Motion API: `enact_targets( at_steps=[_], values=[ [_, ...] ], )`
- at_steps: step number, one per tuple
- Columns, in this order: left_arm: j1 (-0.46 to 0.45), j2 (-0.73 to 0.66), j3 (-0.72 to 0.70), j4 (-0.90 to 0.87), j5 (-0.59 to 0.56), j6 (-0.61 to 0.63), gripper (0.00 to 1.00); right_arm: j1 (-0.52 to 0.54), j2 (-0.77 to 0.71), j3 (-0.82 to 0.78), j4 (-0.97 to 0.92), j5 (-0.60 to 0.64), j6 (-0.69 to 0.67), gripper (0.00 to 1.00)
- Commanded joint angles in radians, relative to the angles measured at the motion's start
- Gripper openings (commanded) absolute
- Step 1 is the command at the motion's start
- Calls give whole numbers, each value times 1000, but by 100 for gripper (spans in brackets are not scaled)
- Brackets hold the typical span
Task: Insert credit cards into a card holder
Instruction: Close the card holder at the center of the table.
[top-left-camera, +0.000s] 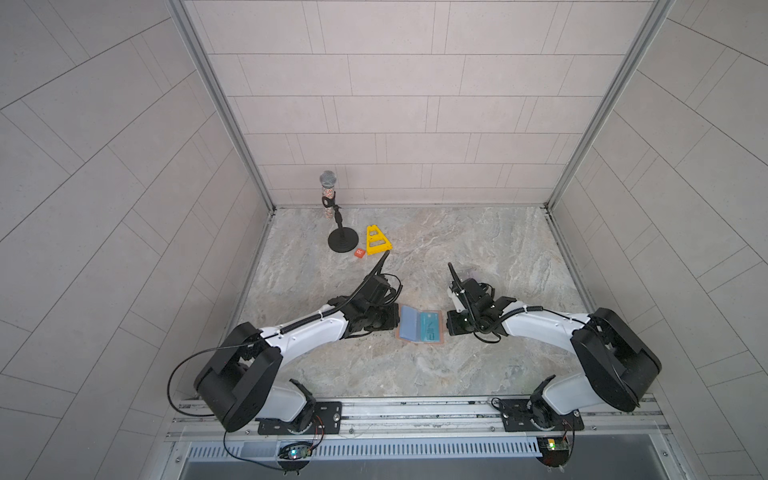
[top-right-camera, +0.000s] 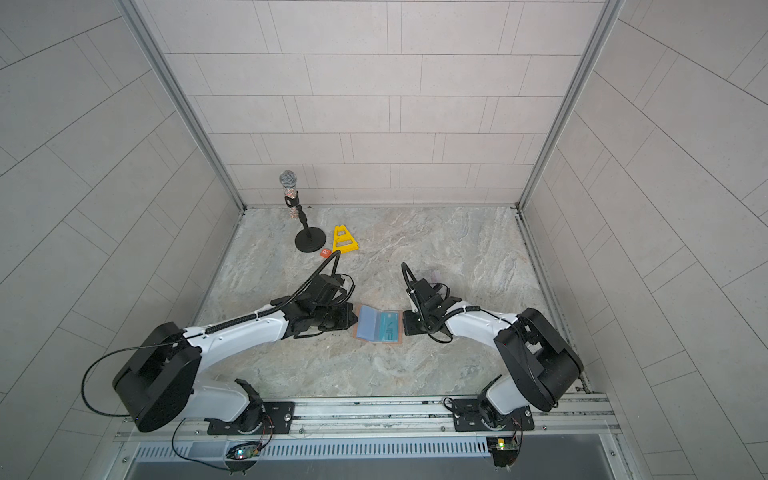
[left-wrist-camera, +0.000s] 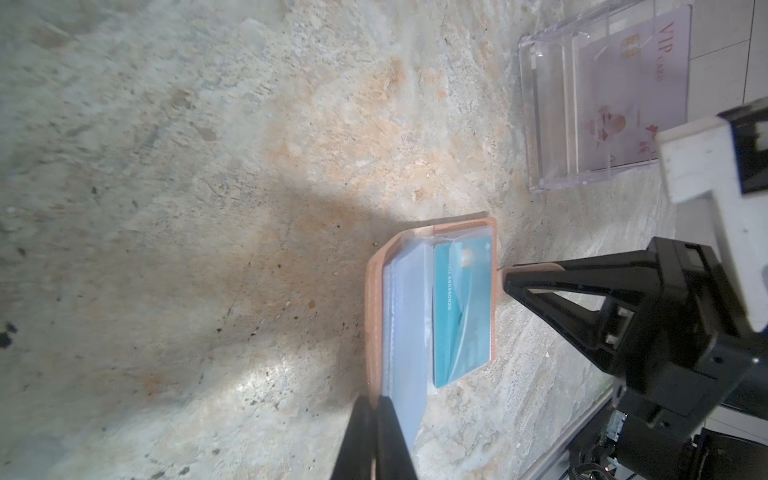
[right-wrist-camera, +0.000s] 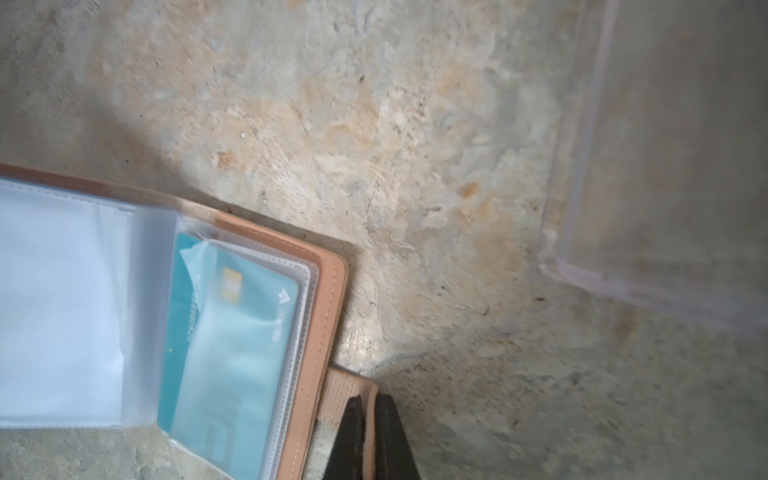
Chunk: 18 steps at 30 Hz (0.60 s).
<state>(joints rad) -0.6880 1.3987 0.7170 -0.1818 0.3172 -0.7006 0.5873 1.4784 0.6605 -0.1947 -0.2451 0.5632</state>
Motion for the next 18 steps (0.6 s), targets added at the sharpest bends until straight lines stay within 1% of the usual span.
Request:
enact_targets(
  at_steps=[1,5,9,13,18],
  values=[
    [-30,8,65,-46,-29,39,0,2,22,-25,21,12,28,0],
    [-80,40,121,-48,-39,53,1,2,26,-32,37,15,37,0],
    [-114,71,161,-37,-31,63,17,2,20,-32,31,22,37,0],
    [-126,108,167,21,9,57,25,2,7,-32,20,37,35,0],
    [-145,143,160,130,82,31,39,2,-22,-34,9,53,33,0]
  ],
)
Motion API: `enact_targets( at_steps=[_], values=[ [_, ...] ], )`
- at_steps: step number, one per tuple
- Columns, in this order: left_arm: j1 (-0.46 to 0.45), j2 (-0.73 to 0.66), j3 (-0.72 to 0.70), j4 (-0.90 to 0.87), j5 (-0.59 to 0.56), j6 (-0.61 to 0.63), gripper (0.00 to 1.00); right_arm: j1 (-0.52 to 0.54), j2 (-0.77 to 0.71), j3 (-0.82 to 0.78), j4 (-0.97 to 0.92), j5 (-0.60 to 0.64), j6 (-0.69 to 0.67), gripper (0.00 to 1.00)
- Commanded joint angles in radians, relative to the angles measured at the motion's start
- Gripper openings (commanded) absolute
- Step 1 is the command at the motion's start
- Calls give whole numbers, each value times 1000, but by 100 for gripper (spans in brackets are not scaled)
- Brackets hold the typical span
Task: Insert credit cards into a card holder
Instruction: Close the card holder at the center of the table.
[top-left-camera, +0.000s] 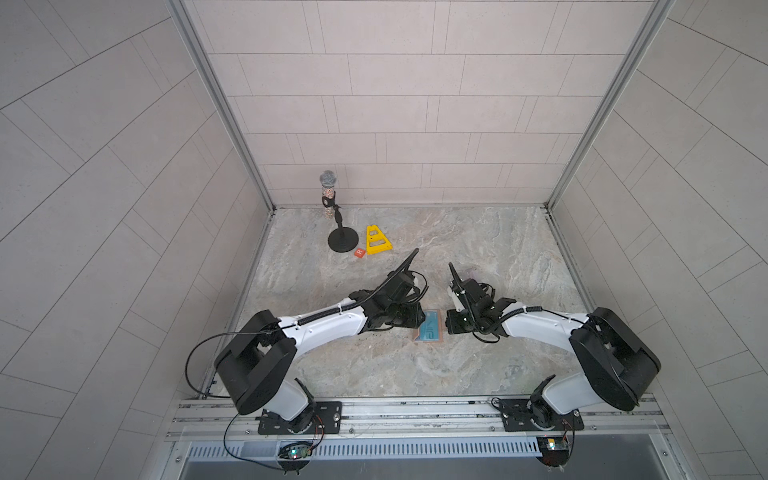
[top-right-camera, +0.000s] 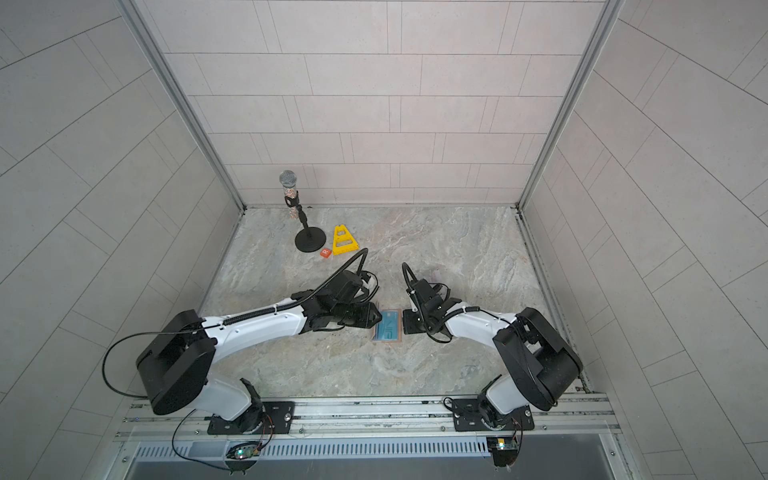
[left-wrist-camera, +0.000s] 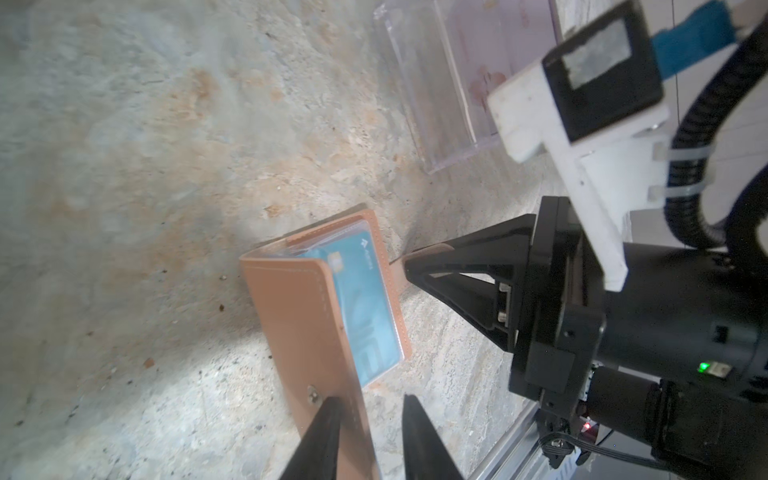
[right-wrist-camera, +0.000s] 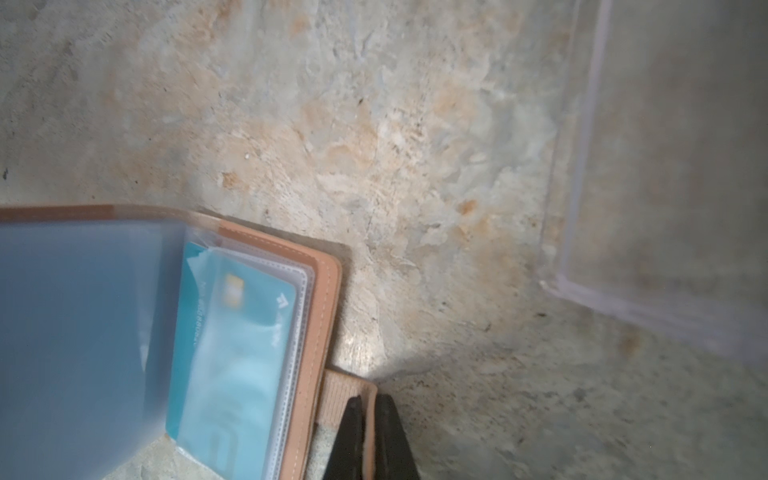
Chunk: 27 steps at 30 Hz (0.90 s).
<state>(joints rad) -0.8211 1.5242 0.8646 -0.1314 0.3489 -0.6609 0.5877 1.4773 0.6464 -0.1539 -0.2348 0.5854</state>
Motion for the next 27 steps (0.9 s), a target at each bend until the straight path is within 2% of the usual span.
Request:
enact_targets(
  at_steps=[1,7,12,18,22,27],
  values=[
    [-16,26,12,97,61,-13,41,1,-24,-19,-32,44,11,0],
    [-40,73,11,172,92,-28,52,0,-38,-20,-36,45,16,0],
    [-42,118,4,219,110,-43,53,0,-71,-52,-44,63,20,0],
    [-41,142,-9,301,150,-58,45,-2,-95,-57,-56,69,19,0],
    [-42,154,-9,315,158,-83,27,-5,-100,-57,-60,78,19,0],
    [-41,140,-21,355,180,-88,28,-5,-100,-56,-72,92,13,0]
  ],
)
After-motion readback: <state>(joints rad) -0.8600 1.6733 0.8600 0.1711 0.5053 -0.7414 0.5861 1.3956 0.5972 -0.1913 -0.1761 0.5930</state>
